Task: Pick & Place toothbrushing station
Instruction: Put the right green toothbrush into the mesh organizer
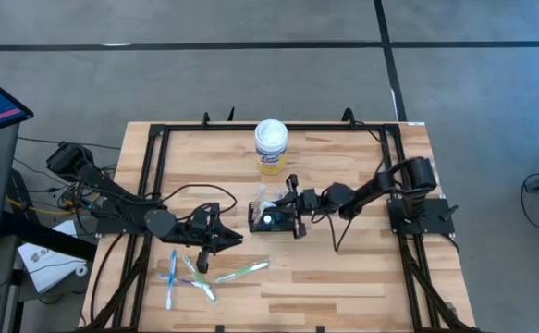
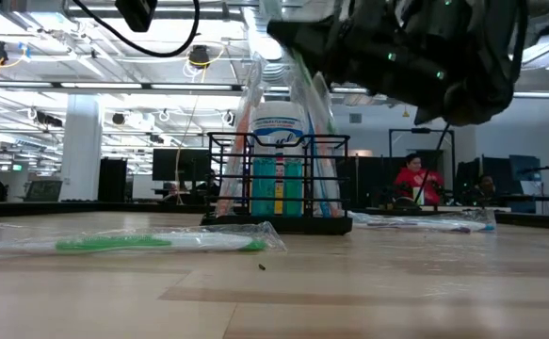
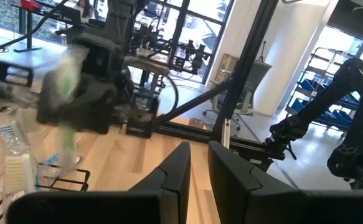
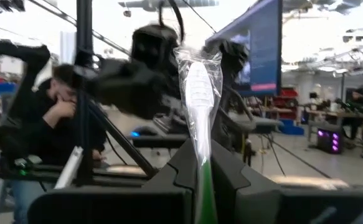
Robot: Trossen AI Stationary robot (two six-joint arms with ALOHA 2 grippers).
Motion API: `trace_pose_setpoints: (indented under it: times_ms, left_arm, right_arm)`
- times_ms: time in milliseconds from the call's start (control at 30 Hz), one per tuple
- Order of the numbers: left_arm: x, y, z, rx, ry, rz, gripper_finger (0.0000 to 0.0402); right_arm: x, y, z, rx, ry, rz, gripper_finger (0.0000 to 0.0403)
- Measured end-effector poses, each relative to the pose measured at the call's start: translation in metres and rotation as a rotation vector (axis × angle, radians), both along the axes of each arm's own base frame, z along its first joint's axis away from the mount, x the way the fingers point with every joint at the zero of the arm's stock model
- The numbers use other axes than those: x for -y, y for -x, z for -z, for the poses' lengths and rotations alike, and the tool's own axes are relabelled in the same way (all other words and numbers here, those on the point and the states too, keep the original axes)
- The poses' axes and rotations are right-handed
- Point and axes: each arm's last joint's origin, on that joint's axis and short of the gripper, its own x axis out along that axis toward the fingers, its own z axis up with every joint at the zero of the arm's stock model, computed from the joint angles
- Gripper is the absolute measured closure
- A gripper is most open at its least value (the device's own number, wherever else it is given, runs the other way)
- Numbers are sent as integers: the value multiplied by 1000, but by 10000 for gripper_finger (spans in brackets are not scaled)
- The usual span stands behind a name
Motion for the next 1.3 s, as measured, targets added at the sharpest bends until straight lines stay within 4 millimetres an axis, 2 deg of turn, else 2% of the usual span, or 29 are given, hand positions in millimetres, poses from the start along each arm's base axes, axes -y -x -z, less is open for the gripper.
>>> trace_pose_setpoints:
  times_ms: [233,567,867,1300]
  left_arm:
    - [0,0,0,0,0,0,351]
    - [0,0,0,0,0,0,351]
    - [0,0,0,-1,0,0,351]
    - [0,0,0,-1,0,0,351]
  right_arm:
    - [-1,-3,14,-47,-12,-10,388]
    - [-1,-3,15,-50,-31,-13,386]
    - [0,0,19,-77,-30,-15,355]
    - [-1,3,21,-87,-51,-30,352]
